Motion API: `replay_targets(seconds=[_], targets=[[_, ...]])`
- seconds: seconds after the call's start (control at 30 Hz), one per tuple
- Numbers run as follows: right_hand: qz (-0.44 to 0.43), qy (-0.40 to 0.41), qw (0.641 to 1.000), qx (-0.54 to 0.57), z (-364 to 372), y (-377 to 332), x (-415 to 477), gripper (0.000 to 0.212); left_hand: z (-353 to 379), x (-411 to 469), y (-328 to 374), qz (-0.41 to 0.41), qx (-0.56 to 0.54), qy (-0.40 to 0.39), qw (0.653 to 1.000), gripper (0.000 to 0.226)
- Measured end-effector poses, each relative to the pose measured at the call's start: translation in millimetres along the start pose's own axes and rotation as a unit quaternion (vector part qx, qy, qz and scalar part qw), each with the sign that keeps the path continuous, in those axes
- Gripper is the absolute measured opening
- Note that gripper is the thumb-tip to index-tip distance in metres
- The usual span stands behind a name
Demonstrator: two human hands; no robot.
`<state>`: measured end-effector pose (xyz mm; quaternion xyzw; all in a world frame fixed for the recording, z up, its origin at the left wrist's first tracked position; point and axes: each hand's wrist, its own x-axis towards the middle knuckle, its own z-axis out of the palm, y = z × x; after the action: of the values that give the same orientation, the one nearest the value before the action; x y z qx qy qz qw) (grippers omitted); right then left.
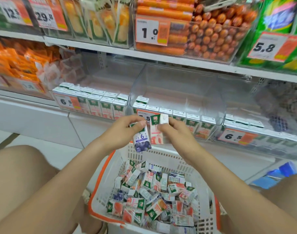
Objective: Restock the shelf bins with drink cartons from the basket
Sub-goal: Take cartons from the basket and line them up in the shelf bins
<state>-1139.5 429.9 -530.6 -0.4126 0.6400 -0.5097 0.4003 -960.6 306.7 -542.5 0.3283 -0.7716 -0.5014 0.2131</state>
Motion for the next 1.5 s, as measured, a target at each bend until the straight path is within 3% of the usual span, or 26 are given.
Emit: replay_targets(seconds=[0.13, 0.27, 0.43, 0.57, 0.73, 0.9, 1.1, 1.17, 1.33, 1.43, 1.5], targets=[[0.008, 0.027, 0.997, 0.069, 10.2, -8.5, 3.2, 0.018, -11.8, 0.0, 6.8, -0.014, -0.056, 0.006, 0.998, 0.021], [-0.027, 0.047, 0.997, 0.059, 22.5, -21.1, 9.3, 0.013, -38.3, 0.1, 8.2, 0.009, 0.007, 0.060, 0.998, 0.013], [-0.138, 0.056, 0.989, 0.000, 60.6, -55.8, 37.3, 0.018, -102.7, 11.4, 23.8, 0.001, 0.103, 0.103, 0.989, 0.019], [-0.268, 0.073, 0.955, -0.107, 105.0, -83.8, 79.9, 0.026, -153.5, 25.5, 16.3, -0.019, 0.173, 0.176, 0.969, 0.024], [-0.323, 0.092, 0.931, -0.146, 166.0, -109.1, 160.5, 0.032, -191.5, 34.2, -10.8, -0.090, 0.130, 0.263, 0.952, 0.038], [-0.271, 0.105, 0.933, -0.211, 222.9, -105.1, 254.0, 0.022, -215.7, 35.6, -33.9, -0.127, 0.127, 0.269, 0.946, 0.042], [-0.188, 0.044, 0.946, -0.262, 273.4, -99.5, 316.1, 0.004, -233.9, 42.1, -51.6, -0.152, 0.080, 0.249, 0.953, 0.041], [-0.146, 0.000, 0.950, -0.275, 284.4, -94.3, 326.7, 0.008, -235.7, 44.6, -51.3, -0.156, 0.076, 0.238, 0.956, 0.042], [-0.097, -0.160, 0.910, -0.369, 288.4, -93.5, 335.9, 0.014, -234.2, 47.8, -51.0, -0.181, 0.080, 0.225, 0.954, 0.044], [-0.104, -0.196, 0.894, -0.390, 270.4, -100.9, 325.7, 0.020, -229.9, 45.7, -47.8, -0.180, 0.072, 0.219, 0.956, 0.042], [-0.138, -0.172, 0.895, -0.388, 254.1, -109.2, 309.5, 0.032, -226.4, 44.5, -42.7, -0.167, 0.050, 0.213, 0.961, 0.037]])
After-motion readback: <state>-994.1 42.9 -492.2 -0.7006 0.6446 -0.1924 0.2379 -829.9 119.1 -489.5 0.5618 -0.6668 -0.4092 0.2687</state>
